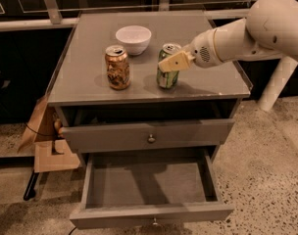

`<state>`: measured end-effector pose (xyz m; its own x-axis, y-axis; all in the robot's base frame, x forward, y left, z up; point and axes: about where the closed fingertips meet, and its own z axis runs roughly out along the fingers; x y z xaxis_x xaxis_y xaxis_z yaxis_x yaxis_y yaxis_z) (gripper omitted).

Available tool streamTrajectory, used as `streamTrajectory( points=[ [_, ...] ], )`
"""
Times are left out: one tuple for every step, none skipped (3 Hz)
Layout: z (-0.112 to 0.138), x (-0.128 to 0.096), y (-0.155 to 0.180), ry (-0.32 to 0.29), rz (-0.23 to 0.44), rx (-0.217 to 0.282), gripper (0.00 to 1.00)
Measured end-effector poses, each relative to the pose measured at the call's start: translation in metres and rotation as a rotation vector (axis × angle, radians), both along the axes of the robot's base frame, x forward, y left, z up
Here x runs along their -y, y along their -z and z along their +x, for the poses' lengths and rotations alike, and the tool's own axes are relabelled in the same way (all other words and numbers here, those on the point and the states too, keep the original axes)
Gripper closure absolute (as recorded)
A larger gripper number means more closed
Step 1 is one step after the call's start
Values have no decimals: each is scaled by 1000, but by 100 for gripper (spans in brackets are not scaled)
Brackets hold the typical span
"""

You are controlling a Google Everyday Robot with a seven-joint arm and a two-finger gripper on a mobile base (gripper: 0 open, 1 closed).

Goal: Pick green can from middle drawer and place on counter

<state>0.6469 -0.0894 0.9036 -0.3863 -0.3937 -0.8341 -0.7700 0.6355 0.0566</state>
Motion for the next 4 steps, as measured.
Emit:
streamTrajectory(
  points=[
    [0,0,6,3,2,-12,100],
    [0,0,6,3,2,-12,82],
    [0,0,6,3,2,-12,58],
    [0,0,6,3,2,-12,35]
  ],
)
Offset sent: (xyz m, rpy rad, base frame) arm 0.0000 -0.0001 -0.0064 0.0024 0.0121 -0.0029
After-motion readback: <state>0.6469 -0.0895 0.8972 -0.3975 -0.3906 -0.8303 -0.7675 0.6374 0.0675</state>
